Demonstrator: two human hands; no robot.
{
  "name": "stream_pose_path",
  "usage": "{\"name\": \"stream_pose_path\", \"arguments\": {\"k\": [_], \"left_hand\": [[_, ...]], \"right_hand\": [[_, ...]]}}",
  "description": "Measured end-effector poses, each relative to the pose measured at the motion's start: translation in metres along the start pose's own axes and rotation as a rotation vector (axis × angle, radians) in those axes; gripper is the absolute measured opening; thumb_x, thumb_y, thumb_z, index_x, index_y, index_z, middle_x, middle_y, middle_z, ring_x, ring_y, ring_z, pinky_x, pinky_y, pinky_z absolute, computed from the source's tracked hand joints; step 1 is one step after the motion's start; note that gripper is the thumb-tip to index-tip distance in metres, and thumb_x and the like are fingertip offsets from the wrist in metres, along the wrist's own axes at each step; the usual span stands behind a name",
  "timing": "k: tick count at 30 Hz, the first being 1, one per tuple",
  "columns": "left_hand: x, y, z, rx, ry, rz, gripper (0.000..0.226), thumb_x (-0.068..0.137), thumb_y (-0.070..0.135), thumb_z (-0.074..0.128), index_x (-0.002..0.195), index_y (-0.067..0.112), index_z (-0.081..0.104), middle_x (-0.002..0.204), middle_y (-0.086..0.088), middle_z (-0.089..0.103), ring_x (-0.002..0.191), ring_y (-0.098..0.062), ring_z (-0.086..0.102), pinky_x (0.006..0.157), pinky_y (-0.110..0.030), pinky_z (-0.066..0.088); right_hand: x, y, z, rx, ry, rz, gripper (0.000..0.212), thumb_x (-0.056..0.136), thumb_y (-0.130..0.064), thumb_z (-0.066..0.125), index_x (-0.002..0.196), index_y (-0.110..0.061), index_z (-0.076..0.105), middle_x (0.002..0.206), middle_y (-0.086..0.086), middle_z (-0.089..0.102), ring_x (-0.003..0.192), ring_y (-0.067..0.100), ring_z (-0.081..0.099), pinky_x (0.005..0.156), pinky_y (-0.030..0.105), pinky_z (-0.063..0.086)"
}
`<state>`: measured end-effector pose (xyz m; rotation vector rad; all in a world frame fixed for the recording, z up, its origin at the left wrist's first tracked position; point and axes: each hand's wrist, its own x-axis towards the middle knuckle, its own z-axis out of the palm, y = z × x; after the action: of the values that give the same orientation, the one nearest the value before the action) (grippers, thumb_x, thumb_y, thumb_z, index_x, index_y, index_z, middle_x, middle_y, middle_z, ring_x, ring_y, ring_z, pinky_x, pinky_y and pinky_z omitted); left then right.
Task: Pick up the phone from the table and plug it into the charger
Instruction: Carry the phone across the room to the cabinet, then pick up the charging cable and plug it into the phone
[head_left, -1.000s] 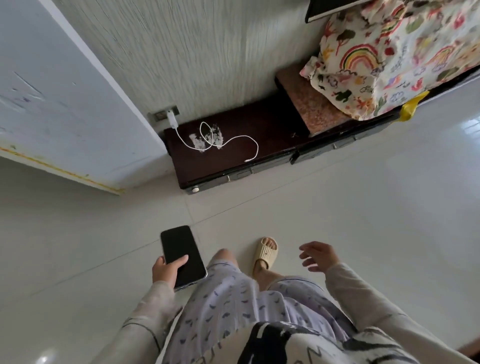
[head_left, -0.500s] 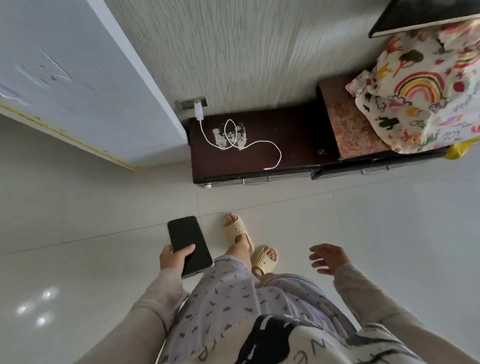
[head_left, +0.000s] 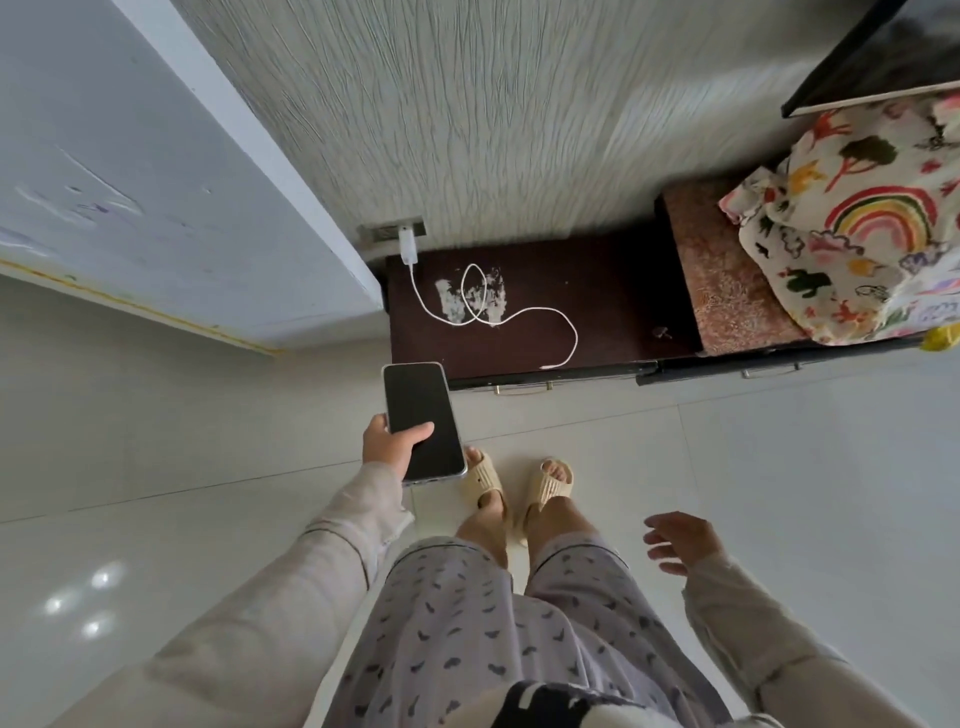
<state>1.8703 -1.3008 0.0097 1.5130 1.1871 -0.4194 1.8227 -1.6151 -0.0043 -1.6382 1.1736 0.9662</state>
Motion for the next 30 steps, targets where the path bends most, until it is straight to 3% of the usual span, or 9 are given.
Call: {"name": "stream_pose_path", "arguments": {"k": [3,9,14,17,19,22,25,27,30], "left_hand": [[0.008,-0.004,0.005,0.005,0.033,-0.056,0.025,0.076,0.005,0.068,0.092,0.005,0.049,0.098,-0.014,0.056,0.089,-0.027,0.053,0.085,-0.038,0.046],[0.034,-0.02,0.022,-0.009,0.082,-0.167,0.016,0.077,0.003,0.067,0.08,0.007,0.051,0.096,-0.013,0.056,0.083,-0.026,0.053,0.072,-0.029,0.044],[0.068,-0.023,0.047,-0.027,0.103,-0.203,0.027,0.078,0.006,0.067,0.1,0.004,0.053,0.1,-0.015,0.056,0.091,-0.028,0.053,0.084,-0.037,0.046],[0.098,-0.026,0.07,-0.096,0.119,-0.212,0.021,0.078,0.007,0.067,0.092,0.008,0.052,0.102,-0.014,0.057,0.092,-0.029,0.055,0.091,-0.043,0.049],[0.127,-0.036,0.092,-0.164,0.135,-0.231,0.015,0.078,0.007,0.066,0.08,0.014,0.054,0.097,-0.013,0.059,0.087,-0.029,0.057,0.078,-0.036,0.052],[0.164,-0.049,0.122,-0.263,0.121,-0.27,0.013,0.079,0.009,0.065,0.081,0.016,0.054,0.083,-0.005,0.06,0.071,-0.019,0.058,0.048,-0.021,0.051],[0.2,-0.06,0.147,-0.333,0.102,-0.315,0.012,0.08,0.009,0.064,0.085,0.015,0.054,0.081,-0.004,0.061,0.069,-0.017,0.06,0.049,-0.022,0.05],[0.219,-0.067,0.157,-0.394,0.085,-0.339,0.012,0.081,0.01,0.063,0.089,0.014,0.056,0.082,-0.006,0.062,0.071,-0.018,0.061,0.046,-0.02,0.051],[0.243,-0.078,0.165,-0.498,0.06,-0.36,0.03,0.084,0.014,0.06,0.112,0.006,0.055,0.09,-0.008,0.063,0.077,-0.017,0.062,0.043,-0.016,0.051]], "right_hand": [[0.011,-0.011,0.005,-0.033,-0.01,0.017,0.032,0.09,-0.002,0.041,0.062,-0.013,0.052,0.062,0.008,0.05,0.018,0.0,0.045,0.049,0.018,0.03],[0.054,-0.042,0.007,-0.183,-0.076,0.043,0.033,0.091,-0.001,0.04,0.063,-0.014,0.052,0.062,0.008,0.05,0.019,-0.001,0.045,0.029,0.007,0.032],[0.103,-0.085,0.018,-0.336,-0.139,-0.014,0.027,0.09,0.0,0.041,0.069,-0.011,0.054,0.062,0.006,0.051,0.021,-0.002,0.046,0.039,0.014,0.034],[0.153,-0.112,0.034,-0.375,-0.186,-0.095,0.016,0.09,0.002,0.04,0.083,-0.004,0.053,0.063,0.007,0.051,0.034,0.007,0.052,0.04,0.017,0.034],[0.201,-0.129,0.052,-0.427,-0.186,-0.151,0.021,0.089,0.003,0.04,0.077,-0.005,0.055,0.063,0.007,0.052,0.045,0.015,0.052,0.047,0.021,0.034],[0.263,-0.145,0.079,-0.479,-0.15,-0.227,0.03,0.087,0.002,0.041,0.066,-0.014,0.056,0.062,0.004,0.054,0.036,0.004,0.053,0.044,0.018,0.036],[0.313,-0.157,0.109,-0.499,-0.085,-0.295,0.034,0.083,0.001,0.044,0.059,-0.021,0.055,0.059,0.002,0.054,0.031,-0.003,0.052,0.042,0.014,0.04],[0.333,-0.159,0.13,-0.523,-0.009,-0.364,0.028,0.08,0.003,0.048,0.067,-0.015,0.066,0.063,0.009,0.059,0.047,-0.001,0.06,0.055,0.022,0.05],[0.356,-0.15,0.155,-0.693,0.13,-0.541,0.032,0.075,0.003,0.05,0.1,-0.005,0.069,0.096,0.019,0.069,0.093,0.03,0.063,0.081,0.033,0.048]]}}
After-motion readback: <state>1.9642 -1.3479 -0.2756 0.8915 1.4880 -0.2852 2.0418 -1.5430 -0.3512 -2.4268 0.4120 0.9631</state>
